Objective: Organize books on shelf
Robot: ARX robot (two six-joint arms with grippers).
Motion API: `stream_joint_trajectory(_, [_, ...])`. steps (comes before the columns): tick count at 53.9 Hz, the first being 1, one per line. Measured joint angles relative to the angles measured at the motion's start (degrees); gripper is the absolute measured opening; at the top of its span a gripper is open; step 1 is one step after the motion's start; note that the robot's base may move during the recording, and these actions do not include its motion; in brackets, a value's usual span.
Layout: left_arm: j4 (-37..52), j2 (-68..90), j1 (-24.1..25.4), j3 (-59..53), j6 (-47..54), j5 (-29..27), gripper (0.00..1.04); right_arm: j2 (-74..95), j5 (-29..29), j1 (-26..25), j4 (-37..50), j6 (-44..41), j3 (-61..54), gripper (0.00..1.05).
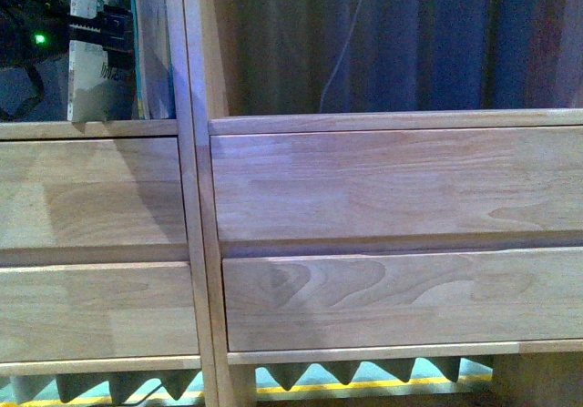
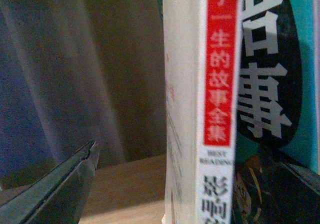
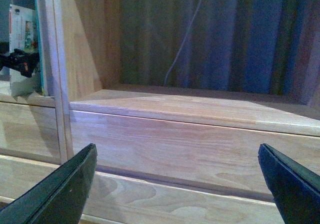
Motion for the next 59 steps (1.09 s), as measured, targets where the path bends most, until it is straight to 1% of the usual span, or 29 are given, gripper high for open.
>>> stream_joint_trajectory(9, [1.1, -1.9, 0.0, -3.4, -0.9, -0.1, 0.98, 0.0, 0.0, 0.0, 0.0, 0.0, 0.0, 0.98])
stream_joint_trajectory(25, [5.1, -7.8, -0.4, -12.6, -1.7, 0.0, 0.98, 0.0, 0.0, 0.0, 0.0, 0.0, 0.0, 0.98])
stream_joint_trajectory(32, [5.8, -11.4, -0.3, -17.2, -2.9, -3.1, 0.98, 0.0, 0.0, 0.0, 0.0, 0.0, 0.0, 0.98])
stream_joint_trajectory(34, [5.9, -13.2, -0.1, -19.1, -3.3, -4.6, 0.98, 0.0, 0.0, 0.0, 0.0, 0.0, 0.0, 0.98])
stream_joint_trajectory(40, [5.5, -19.9, 0.5, -25.4, -3.8, -5.6, 0.98, 0.0, 0.0, 0.0, 0.0, 0.0, 0.0, 0.98])
stream_joint_trajectory(44, [4.4, -27.3, 1.0, -32.0, -4.5, -4.7, 0.98, 0.0, 0.0, 0.0, 0.0, 0.0, 0.0, 0.98])
stream_joint_trajectory(54, [0.3, -42.3, 2.0, -44.2, -7.2, -1.1, 0.98, 0.0, 0.0, 0.0, 0.0, 0.0, 0.0, 0.98])
stream_joint_trajectory(59, [-1.2, -49.4, 2.8, -49.8, -8.3, -0.5, 0.98, 0.0, 0.0, 0.0, 0.0, 0.0, 0.0, 0.98])
